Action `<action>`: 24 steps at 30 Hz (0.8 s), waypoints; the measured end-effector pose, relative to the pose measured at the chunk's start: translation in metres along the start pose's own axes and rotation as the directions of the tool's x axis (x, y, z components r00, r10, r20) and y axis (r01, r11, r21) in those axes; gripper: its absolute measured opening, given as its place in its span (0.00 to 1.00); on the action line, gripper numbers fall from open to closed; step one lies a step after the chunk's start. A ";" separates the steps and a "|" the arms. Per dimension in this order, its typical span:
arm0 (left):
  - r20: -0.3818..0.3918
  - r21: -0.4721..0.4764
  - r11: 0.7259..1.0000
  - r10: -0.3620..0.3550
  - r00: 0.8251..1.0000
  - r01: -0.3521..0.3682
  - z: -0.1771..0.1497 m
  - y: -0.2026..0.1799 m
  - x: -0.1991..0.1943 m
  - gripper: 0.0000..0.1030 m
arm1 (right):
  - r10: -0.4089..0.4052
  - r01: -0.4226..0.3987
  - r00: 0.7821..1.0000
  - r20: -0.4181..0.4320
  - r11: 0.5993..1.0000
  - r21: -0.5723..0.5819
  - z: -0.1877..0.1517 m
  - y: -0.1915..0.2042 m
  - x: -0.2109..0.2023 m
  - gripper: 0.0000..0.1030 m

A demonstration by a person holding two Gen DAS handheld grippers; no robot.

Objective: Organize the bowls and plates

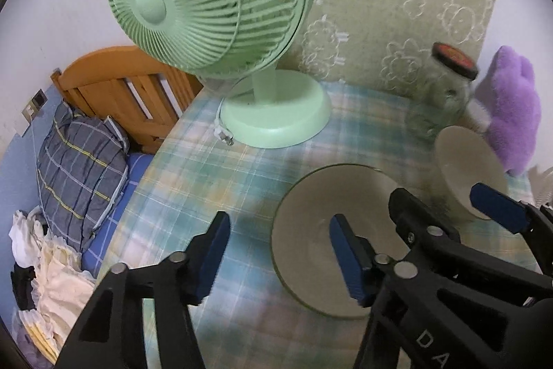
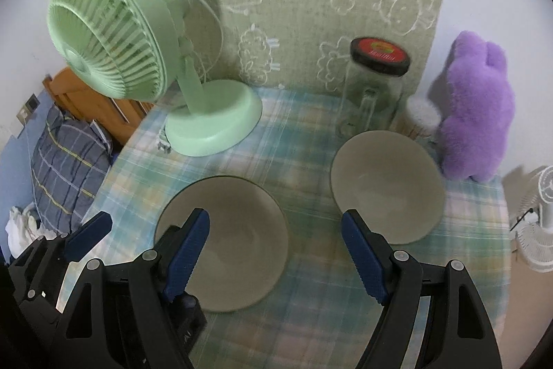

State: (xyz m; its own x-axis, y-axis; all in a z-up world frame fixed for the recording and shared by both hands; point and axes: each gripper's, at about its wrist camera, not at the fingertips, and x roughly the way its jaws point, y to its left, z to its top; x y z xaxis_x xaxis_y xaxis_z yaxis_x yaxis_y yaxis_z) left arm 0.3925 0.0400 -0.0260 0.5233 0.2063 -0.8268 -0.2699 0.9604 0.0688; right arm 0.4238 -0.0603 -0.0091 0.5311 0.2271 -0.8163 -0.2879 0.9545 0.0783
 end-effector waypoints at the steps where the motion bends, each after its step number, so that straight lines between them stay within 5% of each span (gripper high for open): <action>1: -0.009 -0.003 1.000 -0.001 1.000 0.001 0.000 0.001 0.006 0.55 | 0.008 -0.008 1.000 -0.012 1.000 0.001 0.000 0.001 0.007 0.73; 16: -0.080 0.006 1.000 -0.009 0.997 0.009 -0.004 0.000 0.048 0.17 | -0.013 0.013 0.998 -0.067 1.000 0.003 -0.002 0.003 0.057 0.32; 20: -0.076 0.015 1.000 0.009 0.997 -0.008 -0.004 -0.003 0.049 0.16 | -0.043 0.043 0.997 -0.058 0.999 -0.005 -0.004 0.000 0.057 0.19; 24: -0.080 0.010 1.000 0.005 0.997 -0.004 -0.004 -0.003 0.050 0.16 | -0.045 0.045 0.997 -0.061 0.999 -0.015 -0.005 -0.002 0.059 0.18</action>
State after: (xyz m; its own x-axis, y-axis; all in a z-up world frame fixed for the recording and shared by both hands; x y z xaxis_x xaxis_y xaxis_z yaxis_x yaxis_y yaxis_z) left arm 0.4161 0.0462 -0.0696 0.4556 0.1950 -0.8686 -0.2641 0.9614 0.0773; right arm 0.4521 -0.0492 -0.0602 0.4936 0.1712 -0.8527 -0.2759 0.9606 0.0331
